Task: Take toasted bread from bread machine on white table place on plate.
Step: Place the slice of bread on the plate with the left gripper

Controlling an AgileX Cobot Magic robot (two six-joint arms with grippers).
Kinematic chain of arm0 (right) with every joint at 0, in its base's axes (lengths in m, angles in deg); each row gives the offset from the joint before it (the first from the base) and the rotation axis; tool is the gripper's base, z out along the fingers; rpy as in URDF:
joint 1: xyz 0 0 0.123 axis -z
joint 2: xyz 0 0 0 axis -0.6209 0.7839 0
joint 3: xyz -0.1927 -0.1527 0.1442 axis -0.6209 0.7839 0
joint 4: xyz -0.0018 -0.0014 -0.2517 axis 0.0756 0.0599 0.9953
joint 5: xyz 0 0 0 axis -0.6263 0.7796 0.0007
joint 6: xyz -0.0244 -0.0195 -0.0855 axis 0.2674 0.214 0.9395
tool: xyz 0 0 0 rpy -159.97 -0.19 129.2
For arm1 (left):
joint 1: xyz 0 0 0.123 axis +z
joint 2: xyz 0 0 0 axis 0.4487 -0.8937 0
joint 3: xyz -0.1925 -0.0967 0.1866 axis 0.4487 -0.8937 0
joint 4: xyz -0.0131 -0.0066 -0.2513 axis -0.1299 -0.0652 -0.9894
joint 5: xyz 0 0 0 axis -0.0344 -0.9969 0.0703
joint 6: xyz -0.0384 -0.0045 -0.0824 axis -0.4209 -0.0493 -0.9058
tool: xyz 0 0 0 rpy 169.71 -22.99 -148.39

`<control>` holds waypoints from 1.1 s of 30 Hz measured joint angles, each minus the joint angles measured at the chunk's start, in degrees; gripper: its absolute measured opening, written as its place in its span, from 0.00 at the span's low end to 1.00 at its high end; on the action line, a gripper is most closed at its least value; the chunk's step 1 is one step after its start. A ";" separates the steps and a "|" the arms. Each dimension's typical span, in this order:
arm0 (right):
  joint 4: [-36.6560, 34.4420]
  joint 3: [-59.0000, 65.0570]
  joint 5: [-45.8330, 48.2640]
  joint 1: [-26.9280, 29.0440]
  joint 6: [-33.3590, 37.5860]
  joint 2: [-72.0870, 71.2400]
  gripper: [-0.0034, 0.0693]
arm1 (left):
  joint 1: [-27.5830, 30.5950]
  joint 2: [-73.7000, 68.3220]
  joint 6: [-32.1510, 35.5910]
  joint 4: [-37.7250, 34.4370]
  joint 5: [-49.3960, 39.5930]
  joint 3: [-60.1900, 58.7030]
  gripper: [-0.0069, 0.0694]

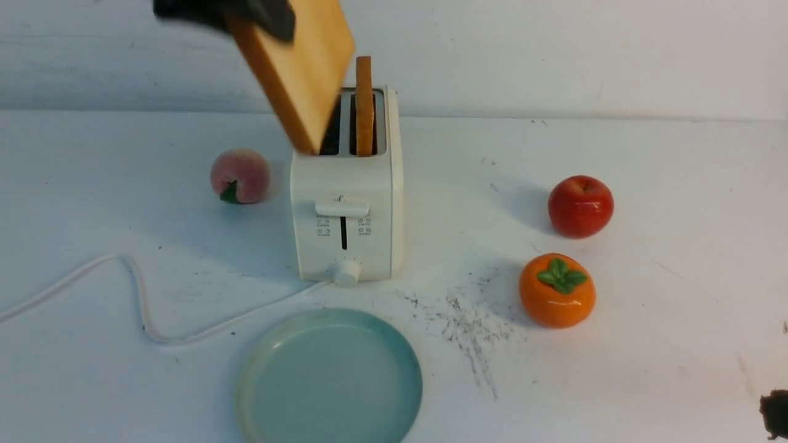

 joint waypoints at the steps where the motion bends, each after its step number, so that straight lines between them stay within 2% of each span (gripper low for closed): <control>1: 0.00 0.00 0.00 0.00 0.00 0.00 0.13 | 0.00 1.15 0.47 -0.88 0.00 -3.37 0.24; 4: 0.00 0.00 0.00 0.00 0.00 0.00 0.13 | 0.00 3.67 1.46 -5.27 2.08 -19.99 0.24; 7: -0.05 0.00 0.00 0.00 0.00 0.00 0.13 | 0.00 3.88 4.20 -10.06 11.85 -33.31 0.24; 8: -0.05 0.00 0.00 0.00 0.00 0.00 0.13 | 0.00 3.88 4.52 -10.39 11.85 -34.02 0.24; 10: -0.05 0.00 0.00 0.00 0.00 0.00 0.13 | 0.00 3.83 9.45 -15.73 20.08 -40.72 0.24; 15: -0.11 0.00 0.00 0.00 0.00 0.00 0.14 | 0.00 3.15 17.73 -23.78 25.36 -43.27 0.24; 18: -0.11 0.00 0.00 0.00 0.00 0.00 0.15 | 0.00 0.63 19.37 -27.26 26.36 -43.27 0.24; 30: -0.18 0.00 -0.05 0.00 0.00 0.00 0.16 | 0.06 -12.68 19.59 -28.31 33.53 -43.31 0.24; 33: -0.18 0.00 0.01 0.00 0.00 0.00 0.16 | 0.06 -14.37 17.79 -28.39 33.90 -43.26 0.24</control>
